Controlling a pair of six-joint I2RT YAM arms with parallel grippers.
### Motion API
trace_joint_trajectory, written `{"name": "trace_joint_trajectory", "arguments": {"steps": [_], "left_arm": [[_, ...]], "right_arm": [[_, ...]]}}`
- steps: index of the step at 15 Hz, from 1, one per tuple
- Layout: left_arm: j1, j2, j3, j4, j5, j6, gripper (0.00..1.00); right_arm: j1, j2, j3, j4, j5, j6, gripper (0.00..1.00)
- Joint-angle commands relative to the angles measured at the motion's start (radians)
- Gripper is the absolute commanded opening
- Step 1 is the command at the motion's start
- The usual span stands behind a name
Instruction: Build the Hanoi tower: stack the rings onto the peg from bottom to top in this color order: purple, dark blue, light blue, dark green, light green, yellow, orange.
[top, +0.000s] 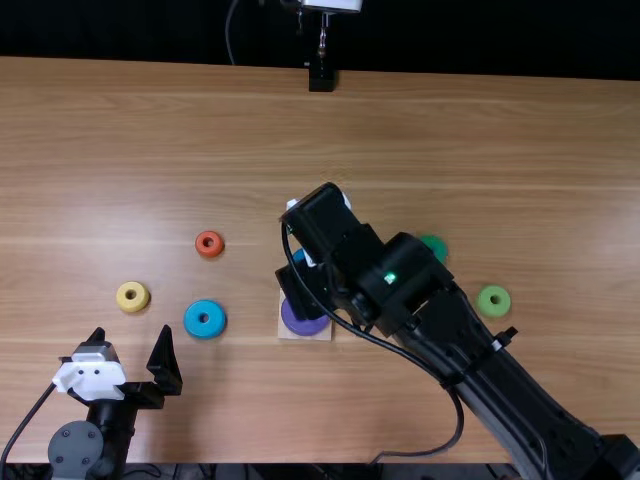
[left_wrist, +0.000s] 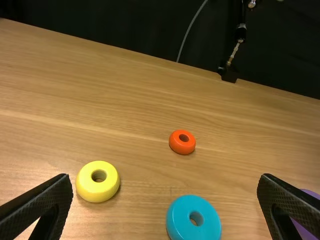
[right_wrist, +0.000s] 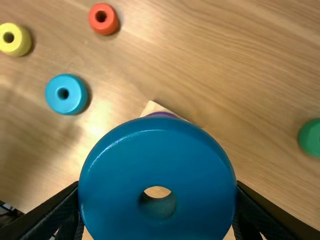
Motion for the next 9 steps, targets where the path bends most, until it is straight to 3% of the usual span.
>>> {"name": "trace_joint_trajectory", "arguments": {"steps": [1,9], "left_arm": [[0.002,-0.012,-0.055,-0.019,0.012,0.003,1.0],[0.002,-0.012,-0.055,-0.019,0.012,0.003,1.0]], "right_arm": [[0.008,-0.031,0.027,-0.001,0.002,0.003,0.0],[0.025,-0.028,0.021,0.001,0.002,0.005,0.0]]}}
